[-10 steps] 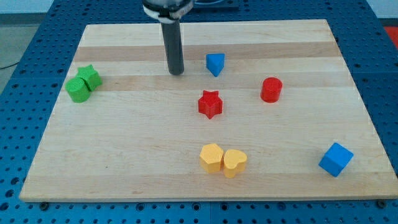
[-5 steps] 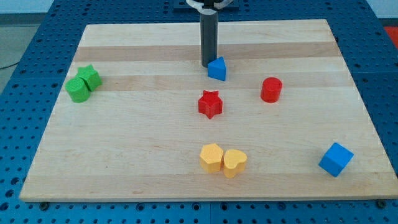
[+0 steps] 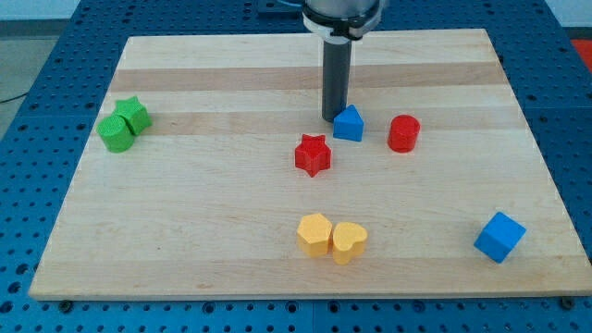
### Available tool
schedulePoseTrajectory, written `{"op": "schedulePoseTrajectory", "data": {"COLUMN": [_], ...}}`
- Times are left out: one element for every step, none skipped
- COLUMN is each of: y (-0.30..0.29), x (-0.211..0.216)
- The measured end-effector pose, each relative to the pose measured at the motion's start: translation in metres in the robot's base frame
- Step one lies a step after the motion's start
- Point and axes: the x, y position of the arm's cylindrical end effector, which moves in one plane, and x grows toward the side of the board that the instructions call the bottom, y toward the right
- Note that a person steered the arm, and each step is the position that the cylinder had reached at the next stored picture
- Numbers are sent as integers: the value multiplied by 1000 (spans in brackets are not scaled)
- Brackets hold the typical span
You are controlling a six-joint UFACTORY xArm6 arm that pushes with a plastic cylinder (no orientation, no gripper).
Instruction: Push blue triangle into the blue cube
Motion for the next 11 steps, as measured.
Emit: {"op": "schedulePoseTrajectory", "data": {"y": [12,32,49,52,58,60,59,37,24,34,55], "x": [12,15,26,50,72,94,113,113,115,124,137]}}
